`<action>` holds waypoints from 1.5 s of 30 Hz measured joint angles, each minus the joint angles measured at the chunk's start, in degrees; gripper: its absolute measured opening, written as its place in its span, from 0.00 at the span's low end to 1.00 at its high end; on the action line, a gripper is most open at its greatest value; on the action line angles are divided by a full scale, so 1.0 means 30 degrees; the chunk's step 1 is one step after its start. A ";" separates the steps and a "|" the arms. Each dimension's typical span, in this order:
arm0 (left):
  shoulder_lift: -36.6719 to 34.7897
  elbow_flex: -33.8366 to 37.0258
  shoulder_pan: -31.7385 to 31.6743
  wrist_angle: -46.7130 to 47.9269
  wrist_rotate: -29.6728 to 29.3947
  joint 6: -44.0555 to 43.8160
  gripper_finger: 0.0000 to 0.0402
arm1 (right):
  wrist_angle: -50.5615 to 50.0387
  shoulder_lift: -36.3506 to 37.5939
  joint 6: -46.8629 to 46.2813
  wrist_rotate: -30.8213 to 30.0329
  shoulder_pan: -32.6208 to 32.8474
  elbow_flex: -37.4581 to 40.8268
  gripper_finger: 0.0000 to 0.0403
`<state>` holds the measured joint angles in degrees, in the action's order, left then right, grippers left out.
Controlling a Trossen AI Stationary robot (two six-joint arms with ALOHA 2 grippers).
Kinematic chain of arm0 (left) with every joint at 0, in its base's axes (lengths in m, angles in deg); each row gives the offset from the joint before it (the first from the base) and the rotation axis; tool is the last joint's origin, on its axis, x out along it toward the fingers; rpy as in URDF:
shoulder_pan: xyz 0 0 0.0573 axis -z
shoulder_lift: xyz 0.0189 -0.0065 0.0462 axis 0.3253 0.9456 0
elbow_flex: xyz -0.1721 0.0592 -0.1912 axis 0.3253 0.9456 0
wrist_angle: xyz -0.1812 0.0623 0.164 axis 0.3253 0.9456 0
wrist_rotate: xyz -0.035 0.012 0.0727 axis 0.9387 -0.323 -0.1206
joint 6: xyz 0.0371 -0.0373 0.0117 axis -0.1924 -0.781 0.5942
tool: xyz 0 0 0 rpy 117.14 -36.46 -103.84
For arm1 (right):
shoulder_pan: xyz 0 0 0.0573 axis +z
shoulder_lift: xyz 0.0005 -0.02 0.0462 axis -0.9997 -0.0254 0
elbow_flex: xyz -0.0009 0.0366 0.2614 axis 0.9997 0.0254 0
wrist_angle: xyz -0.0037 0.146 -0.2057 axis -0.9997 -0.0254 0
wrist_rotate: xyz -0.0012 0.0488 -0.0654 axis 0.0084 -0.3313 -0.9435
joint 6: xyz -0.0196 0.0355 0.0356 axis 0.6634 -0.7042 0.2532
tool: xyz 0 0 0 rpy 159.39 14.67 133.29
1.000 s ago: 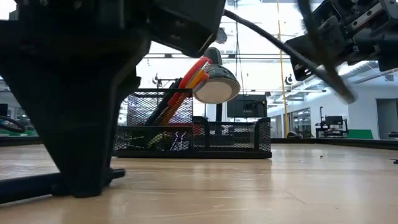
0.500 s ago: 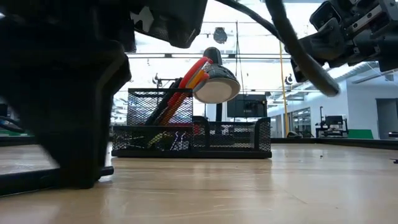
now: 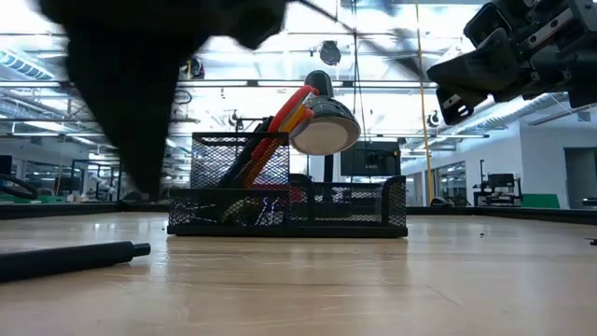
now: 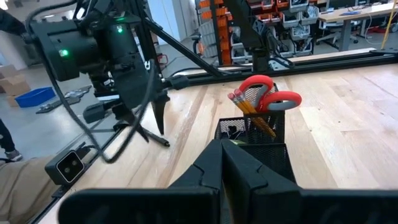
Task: Pick and place office supplies into organizer
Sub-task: Put the pen into the top left section of the desk organizer
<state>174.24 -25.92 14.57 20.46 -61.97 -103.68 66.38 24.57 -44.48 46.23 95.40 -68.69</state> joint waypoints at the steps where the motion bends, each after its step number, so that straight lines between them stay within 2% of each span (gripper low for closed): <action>1: 0.0131 -0.0007 0.0116 0.0348 0.0346 -0.0500 0.34 | -0.0035 0.0000 0.0000 0.0000 0.0000 0.0000 0.00; 5: 0.0227 -0.0007 0.0505 0.1362 0.0763 -0.1415 0.34 | -0.0045 0.0007 0.0016 0.0000 0.0000 0.0000 0.00; 15: 0.0173 0.0811 0.0652 0.1105 0.0609 -0.1703 0.34 | -0.0038 0.0007 -0.0073 0.0000 0.0000 0.0000 0.00; 28: -0.0104 0.4443 0.0537 -0.4045 0.1364 -0.1592 0.33 | -0.0043 0.0007 -0.0066 -0.0004 0.0000 -0.0003 0.00; 31: -0.0104 0.4734 0.0599 -0.4336 0.1423 -0.1452 0.28 | -0.0043 0.0005 -0.0066 0.0000 0.0000 0.0000 0.00; 37: -0.0104 0.4617 0.0613 -0.4581 0.1415 -0.0305 0.04 | -0.0043 0.0007 -0.0066 -0.0001 0.0000 -0.0001 0.00; 40: -0.0111 0.4612 0.0613 -0.4589 0.1170 0.0187 0.05 | -0.0047 0.0007 -0.0066 0.0000 0.0000 0.0000 0.00; 45: -0.0437 0.4694 0.0875 -0.4652 -0.0949 0.1386 0.07 | -0.0057 0.0001 -0.0066 -0.0007 0.0000 0.0000 0.00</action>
<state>172.93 -11.83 17.20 6.51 -64.82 -99.52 66.21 24.57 -44.67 46.20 95.40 -68.69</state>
